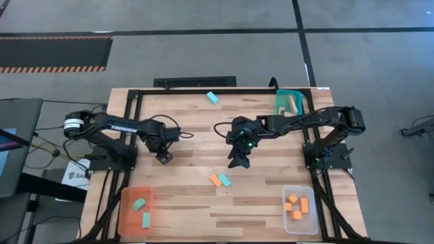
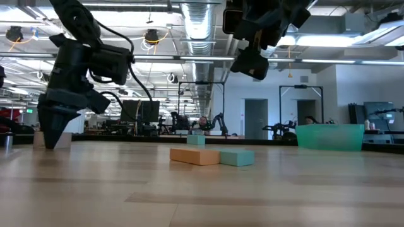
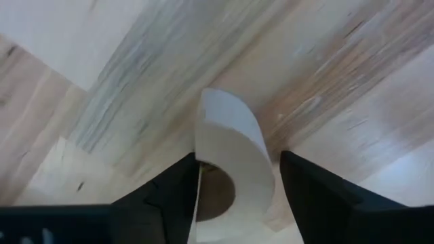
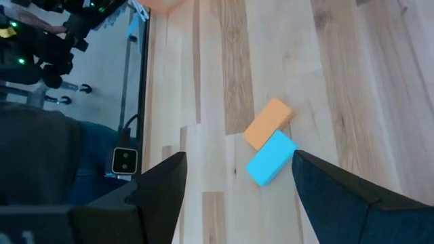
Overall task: Sort & place blocks by color
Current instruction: Put the brown block into the green bin
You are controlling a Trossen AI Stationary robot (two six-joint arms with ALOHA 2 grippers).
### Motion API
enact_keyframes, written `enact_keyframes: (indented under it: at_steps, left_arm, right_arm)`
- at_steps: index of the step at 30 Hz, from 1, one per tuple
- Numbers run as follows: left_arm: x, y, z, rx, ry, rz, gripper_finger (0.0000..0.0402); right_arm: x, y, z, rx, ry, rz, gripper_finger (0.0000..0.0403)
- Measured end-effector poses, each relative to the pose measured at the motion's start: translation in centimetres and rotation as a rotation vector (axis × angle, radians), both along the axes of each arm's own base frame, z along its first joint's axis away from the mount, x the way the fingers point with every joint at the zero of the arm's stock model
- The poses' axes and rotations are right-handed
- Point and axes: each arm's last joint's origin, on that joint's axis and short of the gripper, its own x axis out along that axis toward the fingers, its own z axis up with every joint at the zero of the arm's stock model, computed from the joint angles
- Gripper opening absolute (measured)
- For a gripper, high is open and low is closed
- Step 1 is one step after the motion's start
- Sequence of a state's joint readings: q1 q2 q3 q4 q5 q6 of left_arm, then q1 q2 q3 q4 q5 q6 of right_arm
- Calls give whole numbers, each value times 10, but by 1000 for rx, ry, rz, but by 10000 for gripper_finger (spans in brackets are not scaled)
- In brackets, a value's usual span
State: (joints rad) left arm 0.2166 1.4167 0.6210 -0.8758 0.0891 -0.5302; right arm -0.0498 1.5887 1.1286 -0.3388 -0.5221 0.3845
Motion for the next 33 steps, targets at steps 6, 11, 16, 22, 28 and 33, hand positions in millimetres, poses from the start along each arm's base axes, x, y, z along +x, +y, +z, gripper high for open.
enact_keyframes:
  at_steps: [6, 11, 16, 22, 28, 33]
  left_arm:
    - [1, -2, -3, -34, 10, -35, 113]
    - [4, -2, 6, -39, -58, -36, 41]
    - [16, 2, 26, -113, -280, 3, 42]
    - [52, 2, 80, -187, -986, -170, 48]
    - [72, 6, 133, -247, -1525, -196, 46]
    - [80, 3, 143, -412, -1650, -235, 46]
  right_arm:
    - [-1, -2, 1, -23, -10, 9, 291]
    - [-9, -8, 16, -145, -79, -37, 291]
    - [-23, -17, 40, -291, -151, -148, 291]
    - [-29, -21, 70, -354, -369, -160, 291]
    - [-21, -7, 91, -426, -665, -38, 291]
    - [-9, 6, 93, -590, -855, 79, 291]
